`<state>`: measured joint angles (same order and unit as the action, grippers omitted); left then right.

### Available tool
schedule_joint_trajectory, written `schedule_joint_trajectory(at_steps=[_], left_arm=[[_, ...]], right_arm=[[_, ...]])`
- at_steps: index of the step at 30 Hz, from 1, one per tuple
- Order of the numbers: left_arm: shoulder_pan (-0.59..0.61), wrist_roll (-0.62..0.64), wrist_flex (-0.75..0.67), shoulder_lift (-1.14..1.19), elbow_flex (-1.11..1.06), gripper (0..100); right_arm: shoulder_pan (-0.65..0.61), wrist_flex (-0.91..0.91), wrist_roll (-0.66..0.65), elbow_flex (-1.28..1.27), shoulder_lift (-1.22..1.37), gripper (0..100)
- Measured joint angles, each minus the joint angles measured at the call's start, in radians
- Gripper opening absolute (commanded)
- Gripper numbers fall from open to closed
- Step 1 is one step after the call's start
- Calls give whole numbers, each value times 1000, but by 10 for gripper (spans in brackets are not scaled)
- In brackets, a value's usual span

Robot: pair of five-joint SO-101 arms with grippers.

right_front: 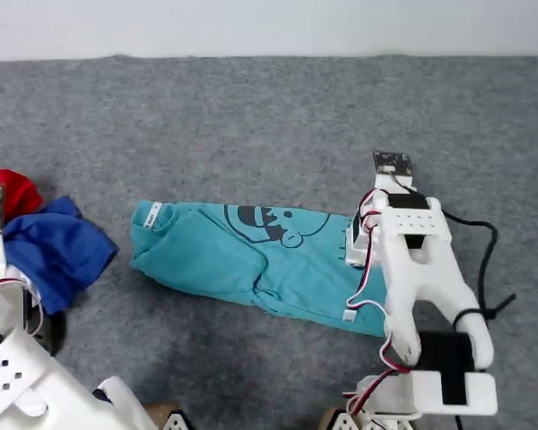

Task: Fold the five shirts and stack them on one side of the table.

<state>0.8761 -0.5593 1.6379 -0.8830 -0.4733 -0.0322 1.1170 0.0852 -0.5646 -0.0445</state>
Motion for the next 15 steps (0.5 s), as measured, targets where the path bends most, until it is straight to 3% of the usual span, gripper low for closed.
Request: schedule_joint_trajectory(at_steps=[5, 10, 15], left_arm=[[0, 0, 0, 0, 0, 137], [0, 0, 0, 0, 0, 137], [0, 0, 0, 0, 0, 137]], right_arm=[[0, -34, 14, 0, 80, 255], [6, -44, 12, 12, 144, 9], [17, -37, -57, 21, 150, 9]])
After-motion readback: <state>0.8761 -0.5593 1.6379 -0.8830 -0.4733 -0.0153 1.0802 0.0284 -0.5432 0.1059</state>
